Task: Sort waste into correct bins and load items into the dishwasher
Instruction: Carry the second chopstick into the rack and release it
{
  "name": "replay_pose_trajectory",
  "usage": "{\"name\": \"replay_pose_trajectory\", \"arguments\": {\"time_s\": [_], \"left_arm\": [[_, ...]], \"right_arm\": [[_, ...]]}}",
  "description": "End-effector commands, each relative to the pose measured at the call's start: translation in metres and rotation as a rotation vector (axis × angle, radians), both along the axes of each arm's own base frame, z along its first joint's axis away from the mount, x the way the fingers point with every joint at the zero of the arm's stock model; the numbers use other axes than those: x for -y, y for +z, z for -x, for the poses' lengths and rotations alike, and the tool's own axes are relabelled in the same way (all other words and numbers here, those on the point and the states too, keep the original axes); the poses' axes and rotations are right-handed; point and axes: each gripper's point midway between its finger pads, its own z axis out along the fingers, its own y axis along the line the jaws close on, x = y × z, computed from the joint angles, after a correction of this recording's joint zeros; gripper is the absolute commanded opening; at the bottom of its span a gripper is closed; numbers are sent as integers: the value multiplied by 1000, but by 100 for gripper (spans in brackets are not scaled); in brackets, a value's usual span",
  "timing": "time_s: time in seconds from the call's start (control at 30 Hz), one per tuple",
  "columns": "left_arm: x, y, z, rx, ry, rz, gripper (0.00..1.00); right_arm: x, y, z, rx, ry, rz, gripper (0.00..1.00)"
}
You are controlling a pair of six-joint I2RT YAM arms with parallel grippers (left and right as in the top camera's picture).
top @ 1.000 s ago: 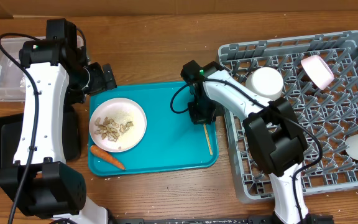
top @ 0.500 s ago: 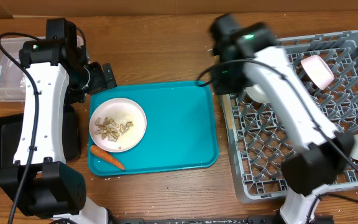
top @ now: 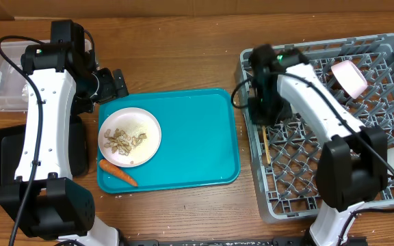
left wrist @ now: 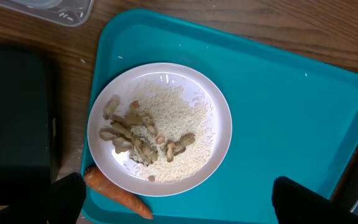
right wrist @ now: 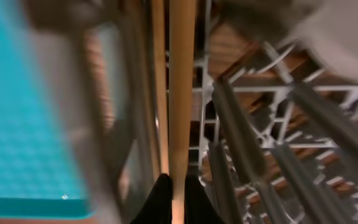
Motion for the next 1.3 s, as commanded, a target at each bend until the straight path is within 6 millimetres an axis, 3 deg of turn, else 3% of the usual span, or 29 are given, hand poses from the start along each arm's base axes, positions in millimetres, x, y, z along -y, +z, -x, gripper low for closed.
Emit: {"name": "replay_pose_trajectory", "arguments": {"time_s": [0.0, 0.13, 0.23, 0.33, 0.43, 0.5, 0.6, 0.7, 0.87, 1.07, 1.1, 1.27], "left_arm": [[3, 5, 2, 13, 7, 2, 97], [3, 5, 3, 11, 7, 2, 97], [3, 5, 3, 12, 6, 2, 97], [3, 5, 3, 12, 4, 2, 98], [5, 5, 2, 12, 1, 2, 98], [5, 5, 3, 8, -1, 2, 98], [6, 4, 6, -4, 12, 7, 97], [11, 4, 7, -10, 22, 11, 96], [39, -1, 8, -19, -33, 13, 96], [76, -32, 20, -80, -29, 26, 96], [86, -46, 25, -99, -28, 27, 96], [102, -79, 26, -84, -39, 16, 93]], "right_arm": [[0, -7, 3, -9, 1, -14, 4], [3, -2, -3, 20, 2, 5, 9], [4, 15, -10, 55, 4, 9, 12], [0, 45, -25, 136, 3, -10, 16], [-4, 83, -41, 243, -2, -45, 43], [-3, 114, -51, 316, -11, -67, 54], [4, 146, -56, 372, -34, -81, 53], [19, 175, -63, 437, -80, -92, 53], [59, 207, -78, 530, -206, -148, 54], [110, 216, -83, 536, -375, -292, 70], [130, 218, -82, 540, -431, -322, 75], [164, 218, -75, 538, -526, -336, 77]]}}
